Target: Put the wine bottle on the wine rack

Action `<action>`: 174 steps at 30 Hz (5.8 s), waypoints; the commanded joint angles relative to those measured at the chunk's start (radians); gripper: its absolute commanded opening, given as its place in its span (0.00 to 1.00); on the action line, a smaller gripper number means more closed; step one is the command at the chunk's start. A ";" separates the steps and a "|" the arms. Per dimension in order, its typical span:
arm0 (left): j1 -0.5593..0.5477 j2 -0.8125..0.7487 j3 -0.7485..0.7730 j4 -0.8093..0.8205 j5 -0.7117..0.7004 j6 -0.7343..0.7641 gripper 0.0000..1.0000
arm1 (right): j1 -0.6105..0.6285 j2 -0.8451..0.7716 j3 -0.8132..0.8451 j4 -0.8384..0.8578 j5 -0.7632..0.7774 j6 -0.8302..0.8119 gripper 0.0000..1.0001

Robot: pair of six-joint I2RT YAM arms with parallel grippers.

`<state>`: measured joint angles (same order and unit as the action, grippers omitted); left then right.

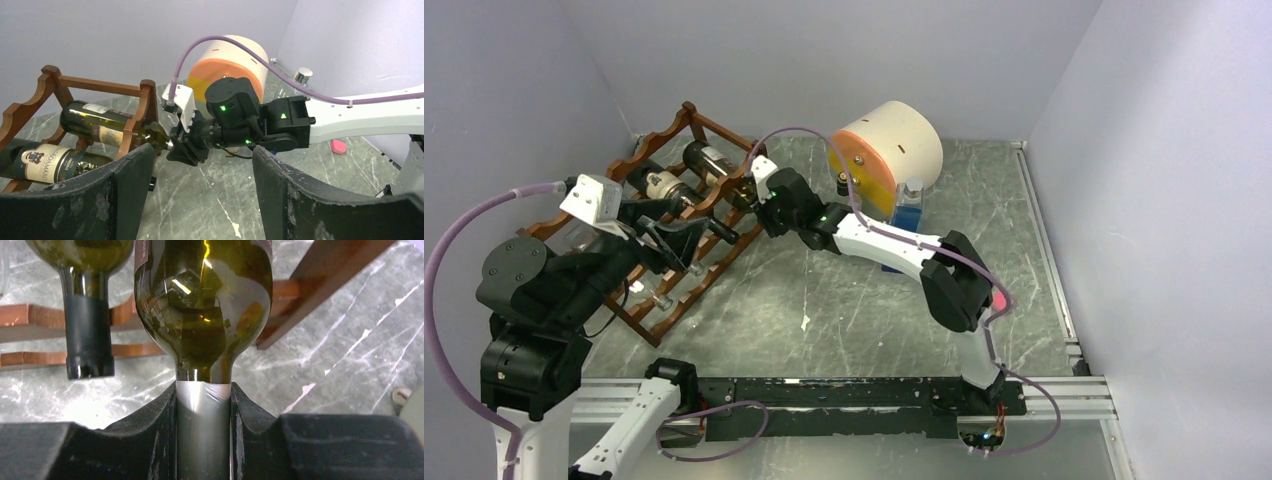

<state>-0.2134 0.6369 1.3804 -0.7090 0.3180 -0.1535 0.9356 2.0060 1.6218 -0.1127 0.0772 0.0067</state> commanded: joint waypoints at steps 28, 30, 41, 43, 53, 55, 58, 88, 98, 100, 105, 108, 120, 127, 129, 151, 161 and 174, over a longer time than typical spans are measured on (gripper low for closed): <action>-0.006 0.052 0.059 -0.068 -0.036 0.006 0.76 | -0.008 0.289 0.391 0.050 0.035 -0.140 0.21; -0.006 0.052 0.056 -0.072 -0.036 0.005 0.76 | -0.007 0.291 0.384 0.065 0.042 -0.143 0.25; -0.006 0.043 0.054 -0.086 -0.037 0.006 0.76 | -0.007 0.266 0.311 0.191 0.041 -0.142 0.49; -0.006 0.043 0.054 -0.088 -0.036 0.005 0.76 | -0.006 0.267 0.309 0.202 0.045 -0.132 0.52; -0.006 0.037 0.060 -0.099 -0.042 0.011 0.77 | -0.007 0.196 0.224 0.262 0.058 -0.090 0.66; -0.006 0.036 0.057 -0.099 -0.041 0.012 0.77 | -0.006 0.163 0.182 0.284 0.056 -0.080 0.69; -0.006 0.032 0.054 -0.099 -0.042 0.014 0.77 | -0.007 0.116 0.125 0.309 0.052 -0.068 0.71; -0.006 0.000 0.010 -0.092 -0.059 0.026 0.78 | -0.018 -0.019 -0.071 0.051 0.138 0.089 0.21; -0.006 0.006 0.023 -0.092 -0.058 0.022 0.78 | -0.034 0.098 0.040 0.047 0.106 0.062 0.16; -0.006 0.007 0.024 -0.091 -0.057 0.020 0.78 | -0.035 0.110 0.056 0.059 0.087 0.059 0.16; -0.006 0.012 0.026 -0.089 -0.055 0.018 0.78 | -0.043 0.143 0.111 0.083 0.034 0.060 0.14; -0.006 0.011 0.026 -0.087 -0.053 0.015 0.77 | -0.047 0.179 0.173 0.064 0.027 0.054 0.14; -0.006 -0.004 0.016 -0.089 -0.052 0.009 0.78 | -0.050 0.168 0.176 0.044 0.013 0.052 0.19; -0.006 -0.011 0.014 -0.080 -0.048 0.010 0.78 | -0.049 -0.020 0.079 0.016 -0.039 0.094 0.36; -0.006 -0.017 0.007 -0.076 -0.052 0.011 0.78 | -0.050 -0.073 0.062 -0.002 -0.057 0.107 0.39; -0.006 -0.131 -0.175 -0.006 0.034 -0.035 0.78 | -0.058 -0.503 -0.134 -0.273 0.511 0.199 0.62; -0.006 -0.143 -0.242 0.046 0.063 -0.065 0.78 | -0.115 -0.418 -0.104 -0.302 0.521 0.209 0.69; -0.006 -0.118 -0.269 0.088 0.078 -0.077 0.78 | -0.148 -0.299 -0.017 -0.291 0.276 0.125 0.19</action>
<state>-0.2134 0.5053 1.1213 -0.6720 0.3691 -0.2165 0.7982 1.6882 1.5425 -0.4107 0.4366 0.1673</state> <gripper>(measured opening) 0.779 0.353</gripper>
